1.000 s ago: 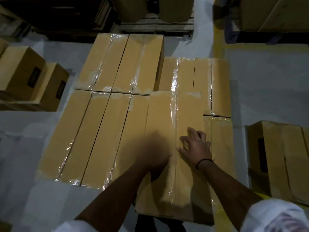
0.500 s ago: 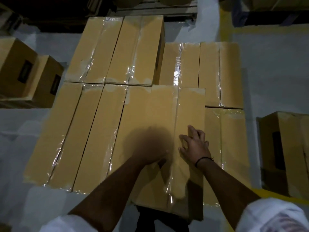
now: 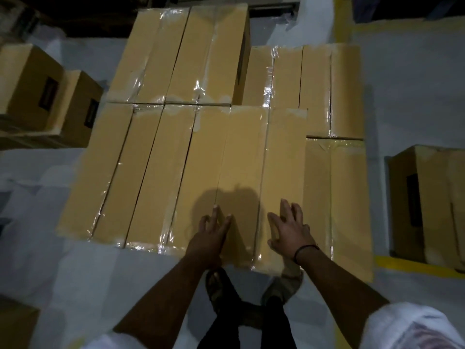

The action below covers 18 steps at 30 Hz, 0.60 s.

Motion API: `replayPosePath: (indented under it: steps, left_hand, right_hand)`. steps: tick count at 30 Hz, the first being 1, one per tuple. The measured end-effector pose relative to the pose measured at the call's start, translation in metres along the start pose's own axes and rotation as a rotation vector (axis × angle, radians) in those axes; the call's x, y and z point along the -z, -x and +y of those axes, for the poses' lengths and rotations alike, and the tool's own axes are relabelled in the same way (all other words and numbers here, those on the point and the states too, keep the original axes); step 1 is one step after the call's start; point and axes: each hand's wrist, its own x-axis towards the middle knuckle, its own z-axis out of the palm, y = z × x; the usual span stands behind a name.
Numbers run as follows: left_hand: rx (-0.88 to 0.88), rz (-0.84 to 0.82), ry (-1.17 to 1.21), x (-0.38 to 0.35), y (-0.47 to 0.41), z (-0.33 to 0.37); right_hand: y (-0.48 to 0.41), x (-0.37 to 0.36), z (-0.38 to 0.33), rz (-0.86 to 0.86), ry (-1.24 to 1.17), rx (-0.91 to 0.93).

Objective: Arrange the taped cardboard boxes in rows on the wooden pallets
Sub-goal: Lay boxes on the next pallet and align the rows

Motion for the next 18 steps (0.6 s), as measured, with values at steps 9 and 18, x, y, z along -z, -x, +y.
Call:
replayPosePath:
  steps: [9, 18]
  left_hand:
    - [-0.164, 0.020, -0.279, -0.008, 0.021, -0.032]
    - [-0.224, 0.097, -0.296, -0.017, 0.029, -0.046]
  right_hand:
    - [0.059, -0.057, -0.022, -0.025, -0.036, -0.222]
    - [0.072, -0.077, -0.024, 0.073, -0.028, -0.266]
